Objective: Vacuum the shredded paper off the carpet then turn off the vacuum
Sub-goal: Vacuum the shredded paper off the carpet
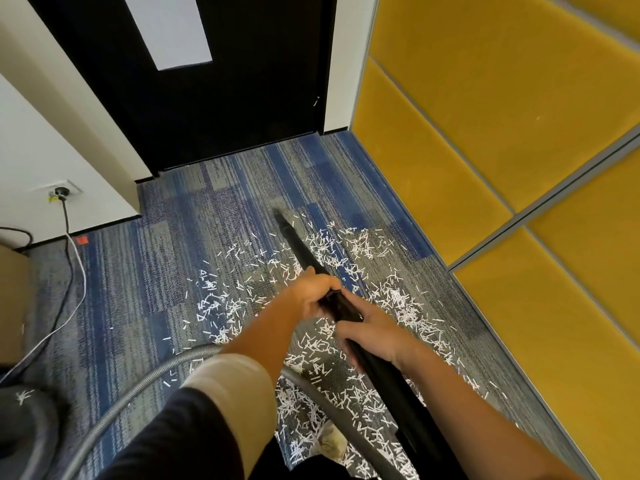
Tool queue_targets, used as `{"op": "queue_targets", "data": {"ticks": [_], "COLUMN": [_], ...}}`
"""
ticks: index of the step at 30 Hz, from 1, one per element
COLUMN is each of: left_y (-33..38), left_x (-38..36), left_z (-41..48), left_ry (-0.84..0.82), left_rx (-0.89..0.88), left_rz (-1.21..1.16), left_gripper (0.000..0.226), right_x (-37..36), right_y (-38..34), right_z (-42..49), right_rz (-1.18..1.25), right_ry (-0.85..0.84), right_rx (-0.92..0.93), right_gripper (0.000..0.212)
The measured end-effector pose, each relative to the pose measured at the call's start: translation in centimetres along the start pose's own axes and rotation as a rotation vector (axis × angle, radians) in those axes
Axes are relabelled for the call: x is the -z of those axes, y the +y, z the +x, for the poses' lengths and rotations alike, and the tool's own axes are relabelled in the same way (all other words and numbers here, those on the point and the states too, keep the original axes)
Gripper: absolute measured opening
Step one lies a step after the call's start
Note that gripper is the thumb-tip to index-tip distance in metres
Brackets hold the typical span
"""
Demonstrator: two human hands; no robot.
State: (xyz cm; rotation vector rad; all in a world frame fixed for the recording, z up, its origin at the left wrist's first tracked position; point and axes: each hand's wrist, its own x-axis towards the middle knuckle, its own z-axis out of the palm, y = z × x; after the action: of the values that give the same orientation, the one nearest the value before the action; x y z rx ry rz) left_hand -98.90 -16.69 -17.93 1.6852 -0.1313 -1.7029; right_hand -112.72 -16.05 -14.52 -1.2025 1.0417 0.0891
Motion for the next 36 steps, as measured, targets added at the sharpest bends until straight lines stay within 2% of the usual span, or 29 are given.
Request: {"op": "queue_targets", "data": {"ticks": [3, 5, 7, 10, 12, 14, 16, 18, 21, 24, 28, 32, 36], "left_y": [-0.4, -0.6, -0.8, -1.3, -1.8, -1.9, -2.1, -2.3, -2.5, -2.7, -2.6, -1.5, -0.7], "left_x": [-1.1, -1.8, -2.5, -3.7, -4.6, -4.9, -4.5, -3.8, -3.3, -3.6, -1.7, 1.4, 2.9], "left_z": [-0.9, -1.7, -2.3, -3.4, -3.8, -4.2, -4.1, -3.5, -3.4, -3.6, -2.9, -2.2, -0.6], "left_ry": [-0.040, -0.085, -0.118, -0.161, -0.191, -0.202, -0.196, -0.225, -0.244, -0.265, -0.289, -0.357, -0.232], "left_rx": [0.032, 0.033, 0.038, 0.050, 0.027, -0.015, -0.037, -0.032, -0.008, -0.002, 0.058, 0.133, 0.127], "left_rz": [-0.006, 0.001, 0.030, 0.045, 0.059, 0.088, 0.076, 0.058, 0.034, 0.085, 0.081, 0.322, 0.551], "left_gripper": [0.076, 0.087, 0.078, 0.035, 0.029, 0.024, 0.025, 0.013, 0.022, 0.028, 0.017, 0.017, 0.031], "right_x": [0.9, 1.8, 2.7, 4.0, 4.0, 3.7, 3.6, 3.8, 4.0, 4.0, 3.6, 2.0, 0.9], "right_y": [1.0, 1.0, 0.3, -0.6, -1.4, -1.9, -2.1, -2.1, -1.6, -1.1, -1.0, -1.3, -1.7], "right_z": [-1.2, -2.1, -2.6, -1.5, -0.4, 0.3, 1.0, 2.0, 3.4, 4.9, 6.3, 7.1, 7.0], "right_rz": [0.041, 0.114, 0.097, -0.084, -0.117, -0.120, -0.078, -0.007, 0.058, -0.175, -0.150, -0.148, -0.123], "right_ry": [-0.034, -0.099, -0.135, 0.032, 0.062, 0.007, -0.029, -0.040, -0.011, 0.035, 0.051, 0.043, 0.046], "right_rx": [-0.069, -0.124, -0.175, -0.192, -0.192, -0.210, -0.260, -0.329, -0.396, -0.363, -0.342, -0.319, -0.306], "right_gripper": [0.065, 0.064, 0.051, 0.044, 0.043, 0.041, 0.048, 0.055, 0.058, 0.051, 0.035, 0.025, 0.044]}}
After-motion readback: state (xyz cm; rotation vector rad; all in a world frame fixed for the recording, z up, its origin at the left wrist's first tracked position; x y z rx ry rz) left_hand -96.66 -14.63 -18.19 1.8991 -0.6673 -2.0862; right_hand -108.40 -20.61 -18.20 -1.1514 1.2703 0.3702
